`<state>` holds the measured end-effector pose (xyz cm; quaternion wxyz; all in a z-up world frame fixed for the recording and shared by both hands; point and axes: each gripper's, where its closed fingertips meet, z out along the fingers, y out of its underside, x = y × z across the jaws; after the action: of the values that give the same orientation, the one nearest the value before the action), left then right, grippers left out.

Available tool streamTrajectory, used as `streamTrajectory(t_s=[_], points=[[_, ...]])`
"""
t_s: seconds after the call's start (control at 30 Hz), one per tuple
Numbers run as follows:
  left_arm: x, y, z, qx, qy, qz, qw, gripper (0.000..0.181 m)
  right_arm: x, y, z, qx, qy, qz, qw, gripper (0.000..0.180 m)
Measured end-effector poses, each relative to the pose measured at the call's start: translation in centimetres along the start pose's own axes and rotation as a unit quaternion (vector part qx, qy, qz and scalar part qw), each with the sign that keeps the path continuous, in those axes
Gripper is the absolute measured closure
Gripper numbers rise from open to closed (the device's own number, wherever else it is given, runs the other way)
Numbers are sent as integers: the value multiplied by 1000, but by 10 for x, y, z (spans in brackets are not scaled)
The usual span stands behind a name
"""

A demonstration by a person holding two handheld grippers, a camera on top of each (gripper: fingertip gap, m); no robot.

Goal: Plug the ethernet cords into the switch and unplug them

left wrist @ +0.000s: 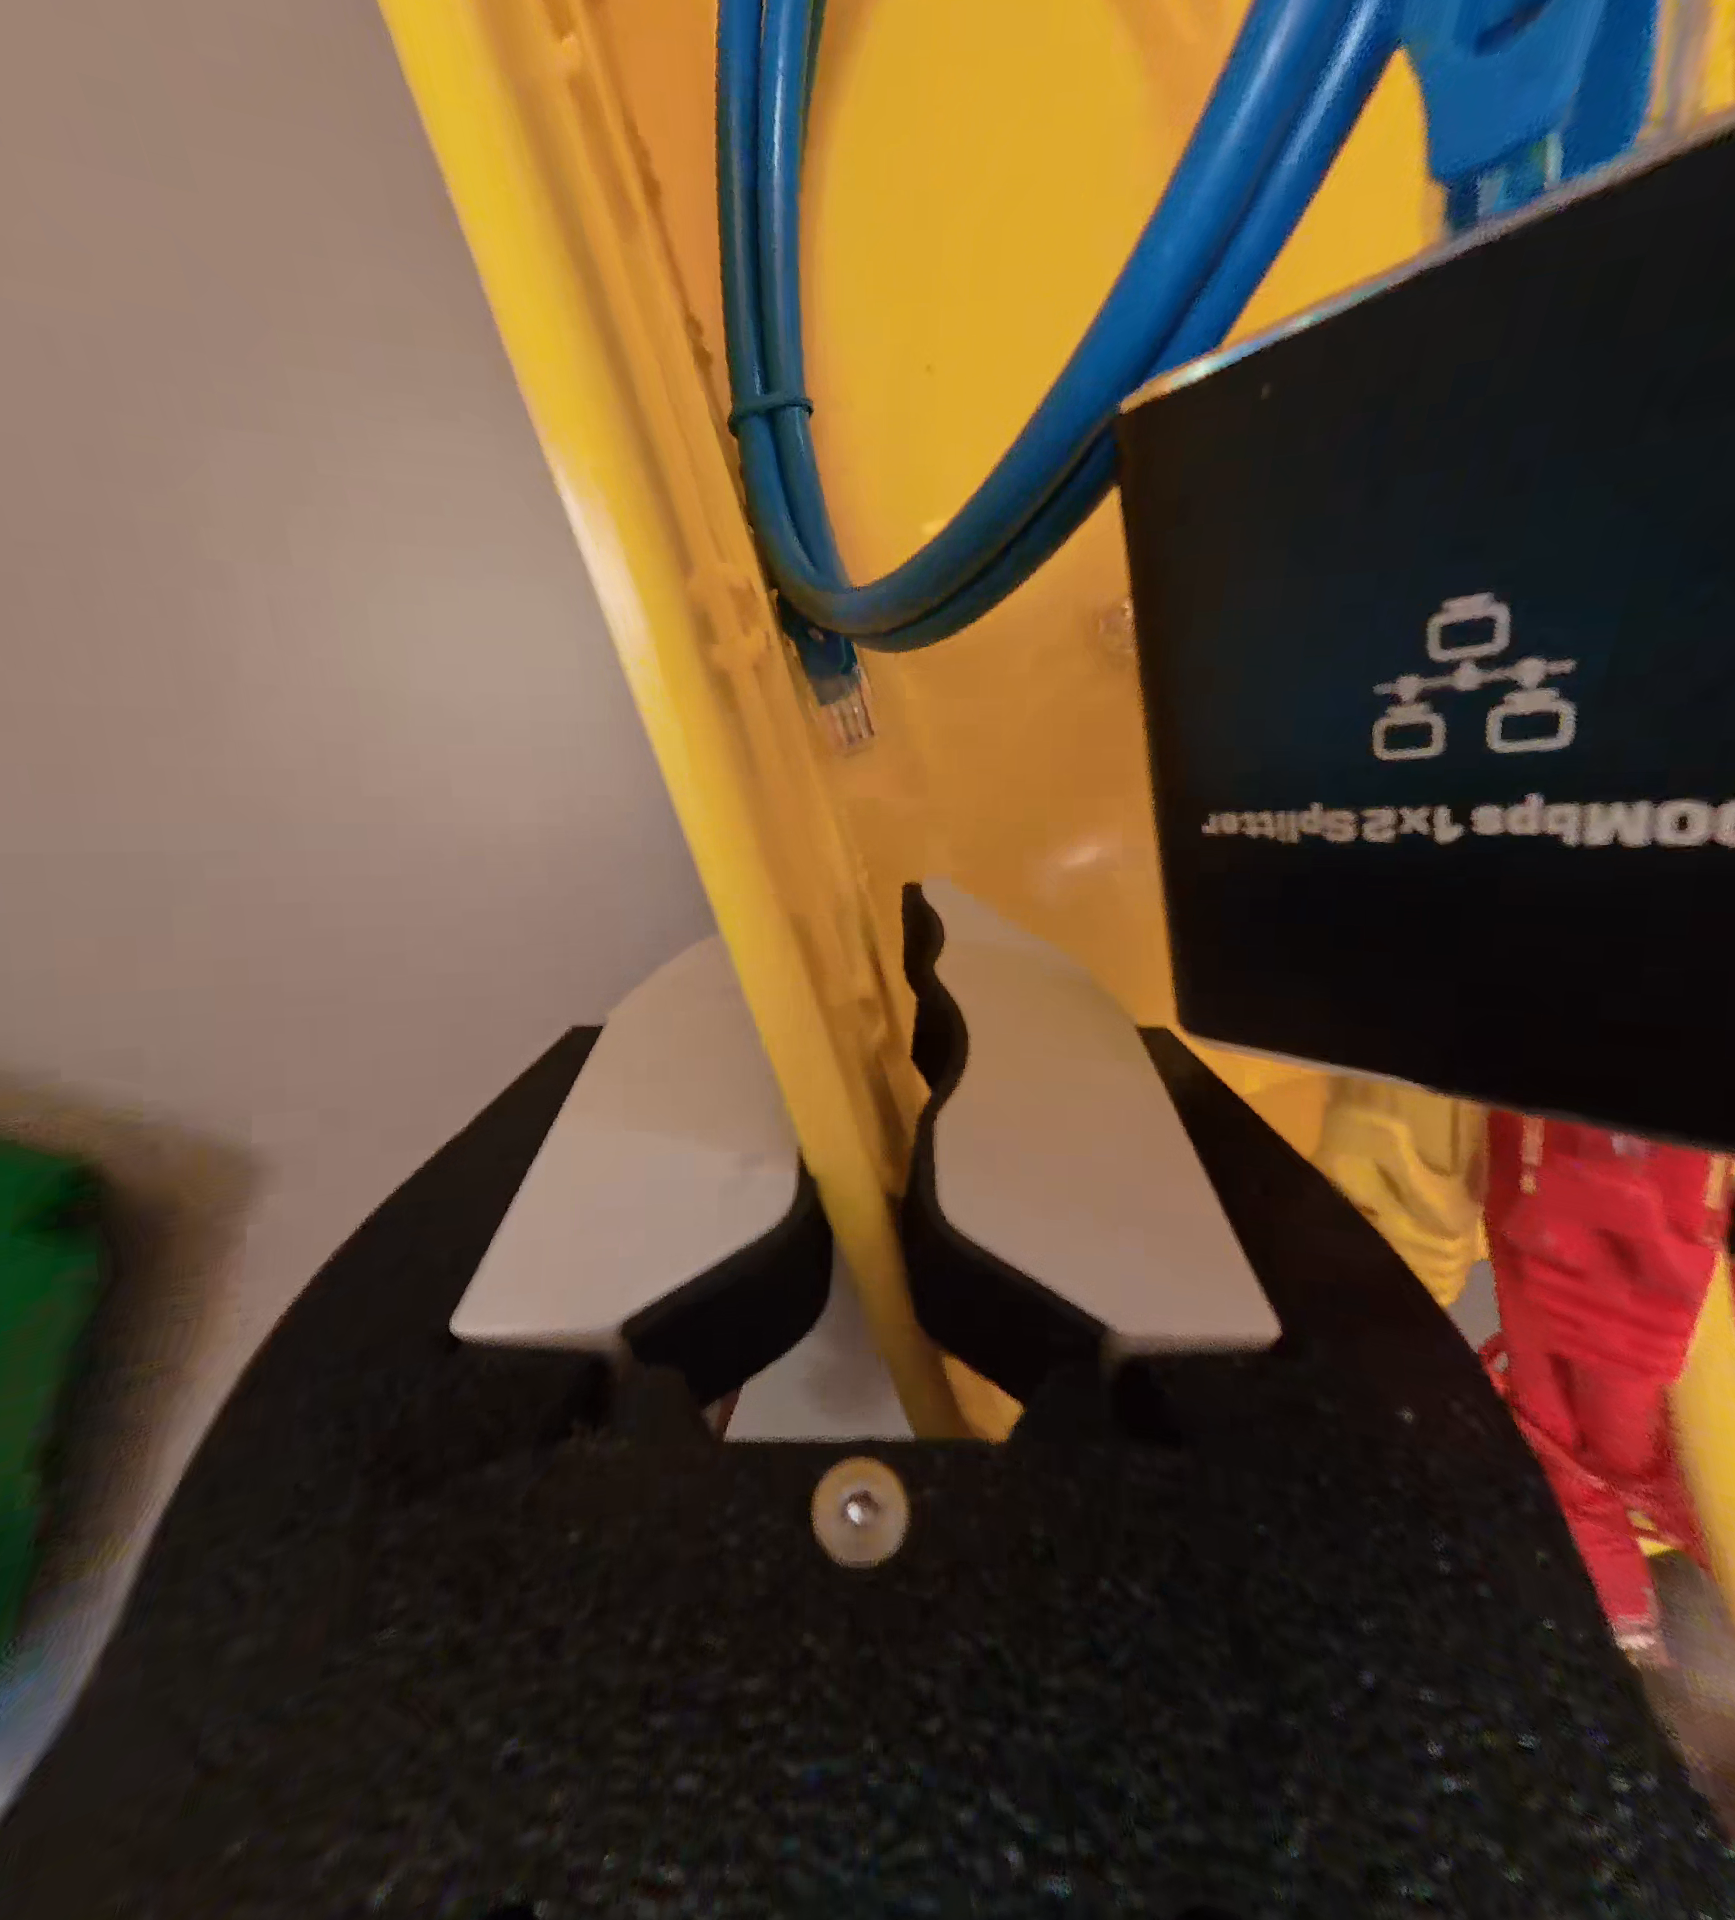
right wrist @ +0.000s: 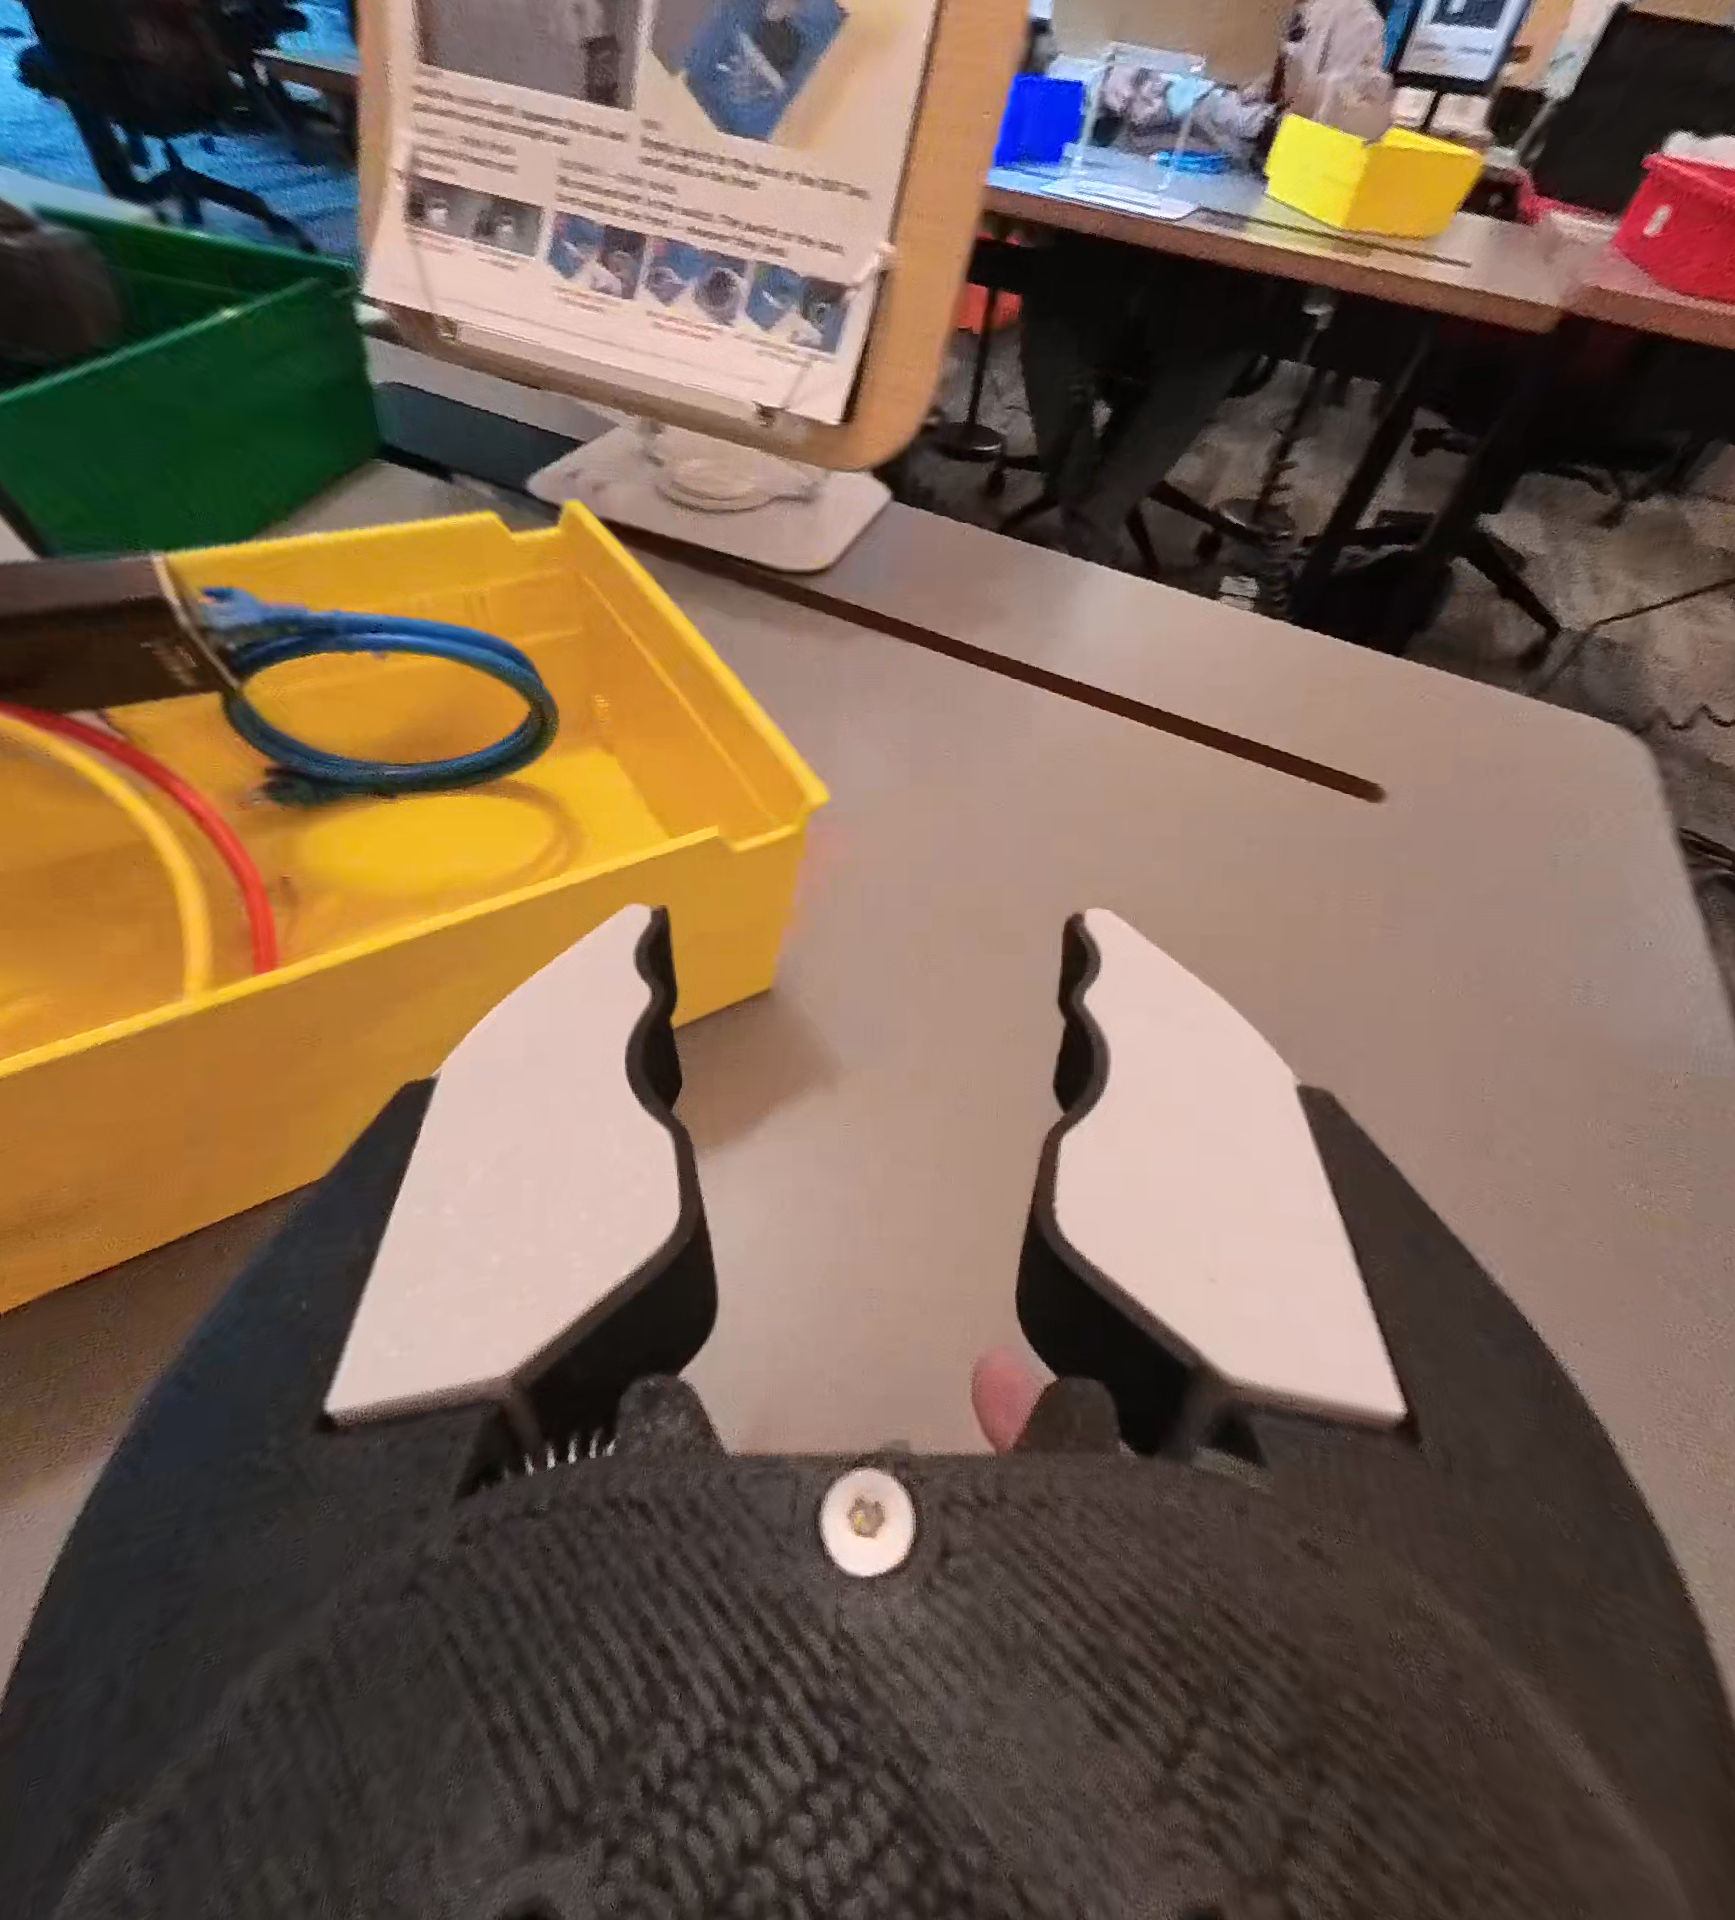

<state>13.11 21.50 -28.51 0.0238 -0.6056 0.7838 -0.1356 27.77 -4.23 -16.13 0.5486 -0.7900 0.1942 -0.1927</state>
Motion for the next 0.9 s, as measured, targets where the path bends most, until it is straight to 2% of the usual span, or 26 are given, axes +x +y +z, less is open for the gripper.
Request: streamTrajectory(t_s=[0.13,0.23,0.3,0.43,0.6,0.73,0.8,0.83,0.9], points=[[-12,126,-34,1,-5,-28,1000,171,-89,-26,35,16,-115,-2,993,109],[-27,210,-57,-6,-15,-76,997,172,-165,-45,85,4,-185,-33,982,98],[-38,259,-71,-11,-23,-120,993,173,-217,-59,122,-14,-230,-44,972,92],[-61,342,-95,-10,-40,-216,976,174,-301,-94,189,-24,-278,-15,960,92],[-80,426,-119,-8,-61,-326,943,175,-360,-106,262,-63,-267,15,962,94],[-95,474,-132,-4,-83,-401,912,175,-373,-85,311,-118,-218,-7,969,106],[-102,490,-138,2,-94,-430,898,174,-369,-69,330,-151,-192,-37,969,117],[-106,495,-140,5,-99,-440,892,174,-369,-63,334,-165,-196,-58,965,138],[-113,504,-143,9,-106,-456,884,174,-364,-60,340,-163,-181,-71,967,143]])
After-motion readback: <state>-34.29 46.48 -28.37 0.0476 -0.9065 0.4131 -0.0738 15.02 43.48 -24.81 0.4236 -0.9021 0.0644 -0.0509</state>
